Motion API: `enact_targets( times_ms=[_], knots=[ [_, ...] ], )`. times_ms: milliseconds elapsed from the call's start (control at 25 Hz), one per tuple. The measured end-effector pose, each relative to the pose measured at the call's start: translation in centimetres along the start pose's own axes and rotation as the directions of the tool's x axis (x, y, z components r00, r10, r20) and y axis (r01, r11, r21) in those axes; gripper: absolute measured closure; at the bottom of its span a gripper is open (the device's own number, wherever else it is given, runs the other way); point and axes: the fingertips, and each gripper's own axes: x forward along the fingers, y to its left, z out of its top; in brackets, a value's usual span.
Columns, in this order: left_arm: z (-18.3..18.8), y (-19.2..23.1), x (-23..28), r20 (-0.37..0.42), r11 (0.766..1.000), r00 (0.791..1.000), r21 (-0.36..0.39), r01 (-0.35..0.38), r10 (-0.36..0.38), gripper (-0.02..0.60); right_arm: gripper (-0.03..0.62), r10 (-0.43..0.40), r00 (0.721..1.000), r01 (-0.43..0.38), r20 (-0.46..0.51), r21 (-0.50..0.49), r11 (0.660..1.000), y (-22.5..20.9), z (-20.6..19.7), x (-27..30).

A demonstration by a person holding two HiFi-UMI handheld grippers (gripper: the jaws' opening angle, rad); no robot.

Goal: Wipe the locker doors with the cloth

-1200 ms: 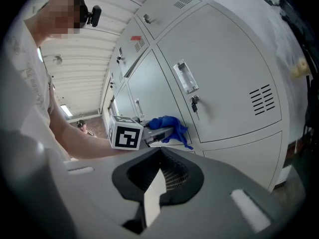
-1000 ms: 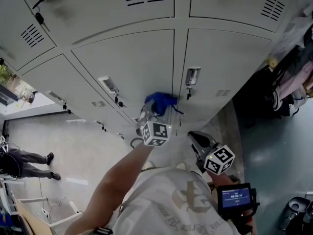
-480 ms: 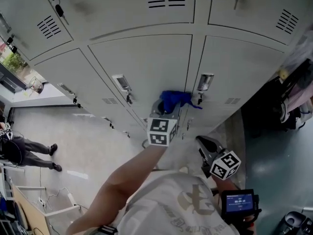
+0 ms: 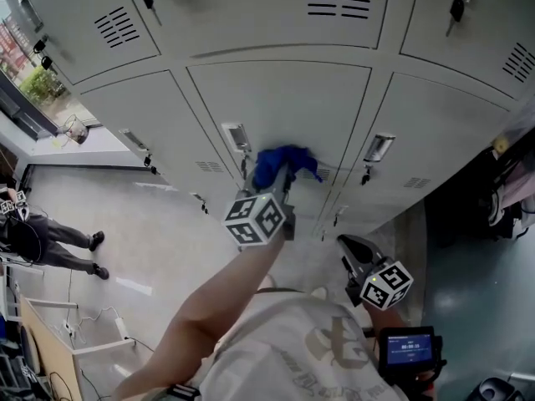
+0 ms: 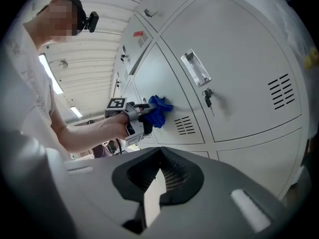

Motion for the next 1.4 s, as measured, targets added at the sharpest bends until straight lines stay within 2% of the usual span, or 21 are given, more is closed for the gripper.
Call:
enact_targets(
  times_ms=[160, 360, 640, 880, 1080, 1240, 1400],
  knots=[
    [2.2, 1.9, -1.0, 0.040, 0.996, 0.999, -0.093, -0.018, 0.021, 0.437, 0.591, 0.007, 1.000, -0.007, -0.013, -0.003, 1.000, 0.6, -0.2, 0.9],
    [4.6, 4.0, -2.0, 0.101, 0.969, 0.994, -0.247, -0.022, 0.049, 0.437, 0.591, 0.018, 1.000, -0.018, -0.016, -0.005, 1.000, 1.3, -0.1, 2.0],
    [5.6, 5.4, -2.9, 0.151, 0.951, 0.988, -0.310, 0.010, 0.039, 0.437, 0.591, 0.026, 0.999, -0.027, -0.021, -0.007, 1.000, 2.4, -0.3, 3.3],
    [6.6, 6.7, -3.9, 0.167, 0.961, 0.985, -0.275, 0.000, 0.048, 0.434, 0.591, 0.018, 1.000, -0.019, -0.018, -0.008, 1.000, 2.6, -0.3, 3.6],
    [7.8, 6.6, -4.4, 0.147, 0.988, 0.988, -0.154, -0.024, 0.047, 0.434, 0.591, 0.015, 1.000, -0.015, -0.018, -0.009, 1.000, 3.0, -0.2, 3.9],
    [9.4, 6.7, -4.8, 0.178, 0.998, 0.982, -0.040, -0.048, 0.055, 0.434, 0.591, 0.008, 1.000, -0.008, -0.017, -0.008, 1.000, 2.9, -0.4, 3.9],
    [11.1, 7.5, -5.4, 0.228, 0.997, 0.970, -0.003, -0.082, 0.080, 0.436, 0.591, 0.003, 1.000, -0.003, -0.018, -0.008, 1.000, 2.9, -0.3, 4.0]
  ],
)
